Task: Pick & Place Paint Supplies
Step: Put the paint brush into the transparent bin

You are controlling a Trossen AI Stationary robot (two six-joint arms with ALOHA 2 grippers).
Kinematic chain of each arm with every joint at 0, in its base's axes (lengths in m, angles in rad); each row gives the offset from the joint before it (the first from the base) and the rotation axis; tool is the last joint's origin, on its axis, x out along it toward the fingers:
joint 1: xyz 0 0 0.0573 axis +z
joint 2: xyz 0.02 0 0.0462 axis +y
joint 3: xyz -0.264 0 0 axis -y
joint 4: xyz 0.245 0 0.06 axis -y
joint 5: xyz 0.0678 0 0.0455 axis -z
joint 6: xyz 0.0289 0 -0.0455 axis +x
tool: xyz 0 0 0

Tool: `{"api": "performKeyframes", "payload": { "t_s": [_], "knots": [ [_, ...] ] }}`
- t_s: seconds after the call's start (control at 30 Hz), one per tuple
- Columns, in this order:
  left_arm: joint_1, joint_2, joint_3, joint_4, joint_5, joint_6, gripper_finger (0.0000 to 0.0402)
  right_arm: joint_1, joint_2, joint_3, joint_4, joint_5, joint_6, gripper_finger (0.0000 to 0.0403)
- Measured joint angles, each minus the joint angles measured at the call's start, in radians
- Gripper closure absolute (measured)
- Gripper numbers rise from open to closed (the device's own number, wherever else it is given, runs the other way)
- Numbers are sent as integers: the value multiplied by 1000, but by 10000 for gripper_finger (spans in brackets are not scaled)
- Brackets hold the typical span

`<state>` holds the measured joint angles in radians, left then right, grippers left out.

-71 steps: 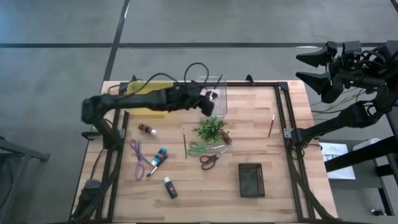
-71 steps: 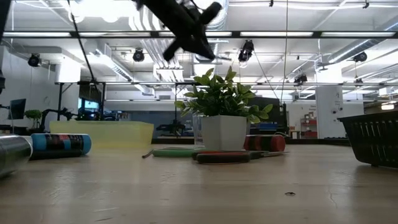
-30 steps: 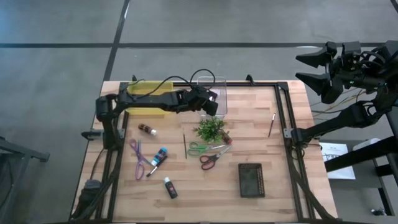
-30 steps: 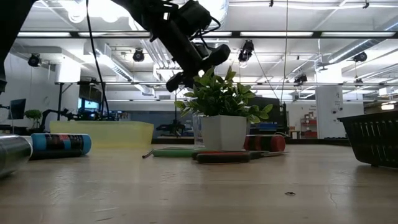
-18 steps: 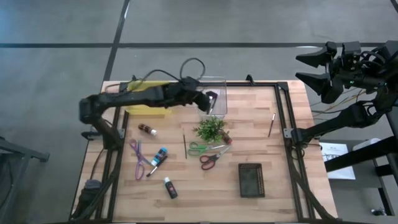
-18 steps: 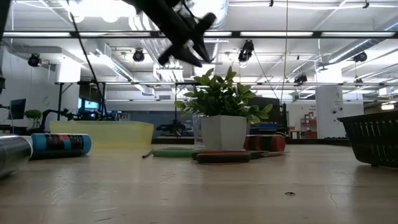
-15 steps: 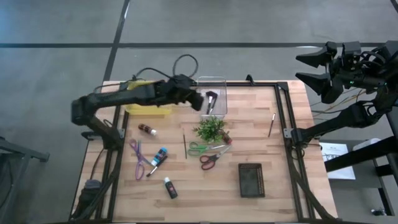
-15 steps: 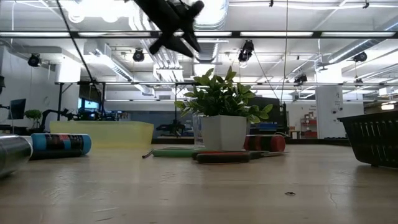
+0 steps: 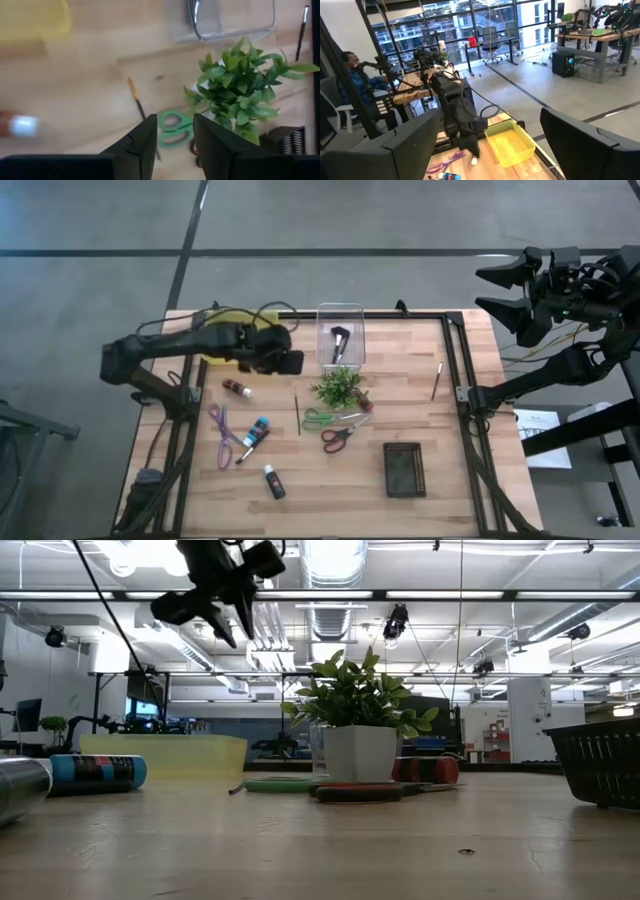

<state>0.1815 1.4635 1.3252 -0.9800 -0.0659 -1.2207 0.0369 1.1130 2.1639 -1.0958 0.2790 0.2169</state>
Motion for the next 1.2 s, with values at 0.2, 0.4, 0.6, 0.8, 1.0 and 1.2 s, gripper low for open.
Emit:
{"api": "performKeyframes", "payload": {
  "t_s": [0.2,0.4,0.6,0.8,1.0,1.2],
  "knots": [
    [-62,39,-121,126,15,-175,266,0,0,0,0,0,5,58],
    [-72,46,-261,261,-2,-262,266,0,0,0,0,0,8,58],
    [-72,65,-402,448,-38,-346,266,0,0,0,0,0,8,58],
    [-72,119,-432,523,-101,-325,266,0,0,0,-1,0,9,58],
    [-71,182,-385,529,-137,-243,266,0,0,0,-1,0,12,58],
    [-71,251,-342,501,-158,-231,266,0,-4,0,-1,0,12,58]
  ]
}}
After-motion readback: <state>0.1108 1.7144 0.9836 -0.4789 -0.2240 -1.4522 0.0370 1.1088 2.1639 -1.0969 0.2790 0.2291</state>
